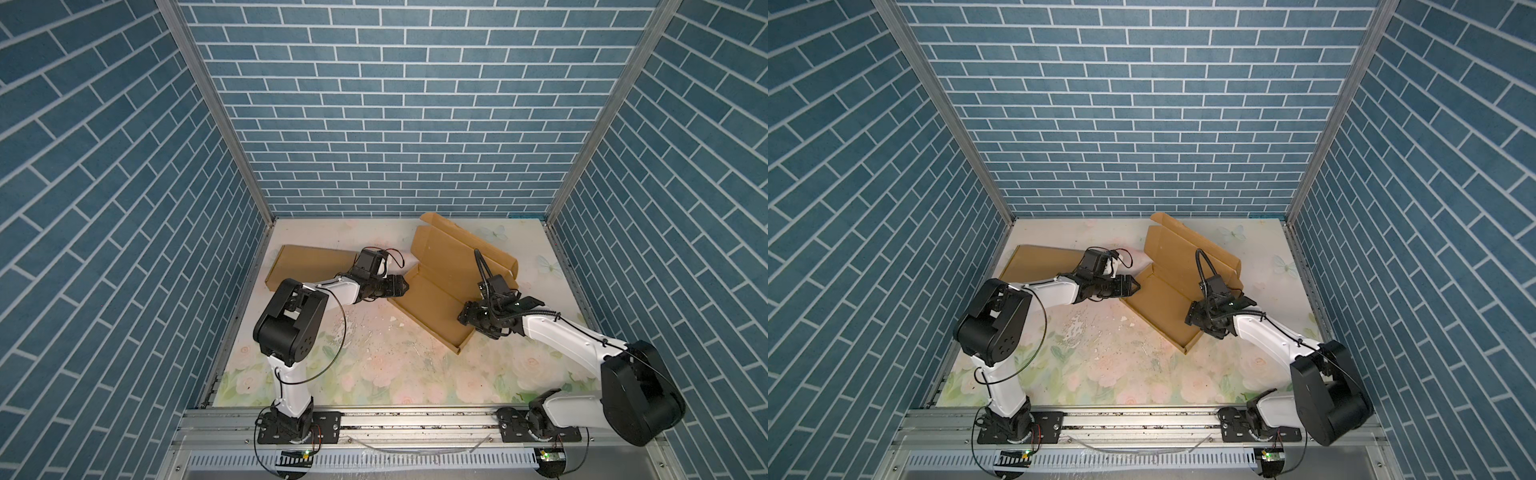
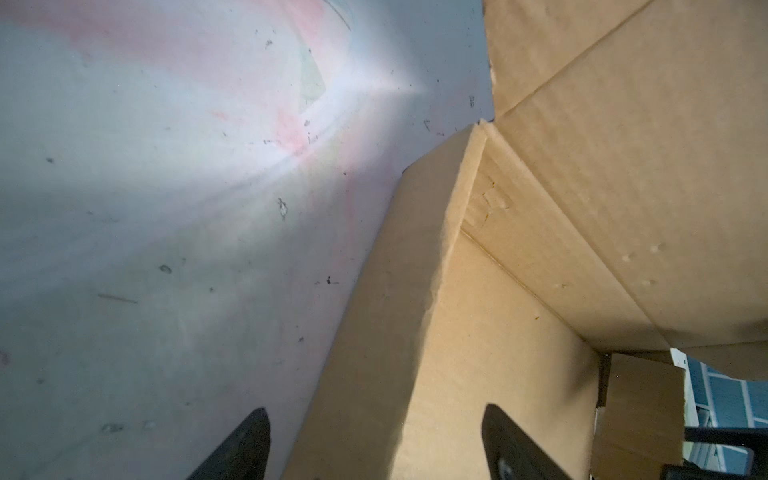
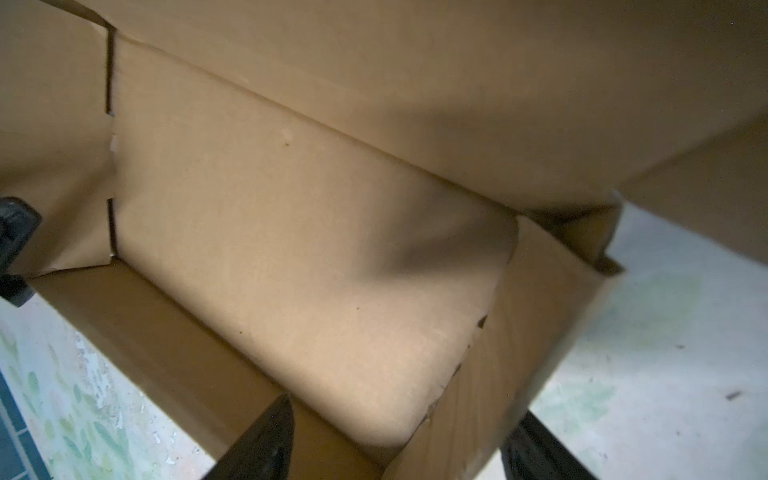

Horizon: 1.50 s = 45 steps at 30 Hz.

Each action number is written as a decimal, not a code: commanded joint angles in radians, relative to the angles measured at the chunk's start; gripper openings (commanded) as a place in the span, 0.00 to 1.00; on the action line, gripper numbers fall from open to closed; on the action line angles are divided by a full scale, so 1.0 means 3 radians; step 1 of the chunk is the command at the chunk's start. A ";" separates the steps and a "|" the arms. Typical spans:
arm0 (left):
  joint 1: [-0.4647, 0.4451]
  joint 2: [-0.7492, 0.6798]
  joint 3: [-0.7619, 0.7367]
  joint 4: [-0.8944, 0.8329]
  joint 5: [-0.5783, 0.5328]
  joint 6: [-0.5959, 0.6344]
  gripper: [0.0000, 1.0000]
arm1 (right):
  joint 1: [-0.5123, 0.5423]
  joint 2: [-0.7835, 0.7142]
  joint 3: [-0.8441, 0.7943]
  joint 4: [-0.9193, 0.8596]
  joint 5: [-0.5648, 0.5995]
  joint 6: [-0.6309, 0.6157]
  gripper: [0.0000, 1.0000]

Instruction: Fold the paper box

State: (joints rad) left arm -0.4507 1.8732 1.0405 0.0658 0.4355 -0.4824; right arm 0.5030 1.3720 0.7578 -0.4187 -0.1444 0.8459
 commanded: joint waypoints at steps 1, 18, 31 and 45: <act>-0.0055 -0.0166 -0.0144 0.0081 0.0065 -0.0025 0.80 | -0.0029 0.0182 0.0332 0.0004 -0.0046 -0.0312 0.76; -0.0318 -0.0861 -0.0802 -0.0005 -0.0289 -0.0066 0.81 | -0.0327 0.0924 0.1097 -0.0219 -0.0111 -0.1406 0.74; 0.0023 -0.1487 -0.0249 -0.1097 -0.0540 0.0777 0.83 | -0.0590 0.0057 0.1076 -0.0508 -0.0189 -0.2638 0.77; 0.0816 -0.0490 0.1138 -0.1064 0.0406 0.1840 0.75 | -0.1601 0.0414 0.1847 -0.0001 -0.1438 -0.3525 0.74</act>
State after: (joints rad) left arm -0.2443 1.6566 1.3182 -0.2077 0.4419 -0.0322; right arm 0.0475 1.4532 1.2301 -0.4026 -0.4465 -0.0841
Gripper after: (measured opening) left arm 0.750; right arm 0.739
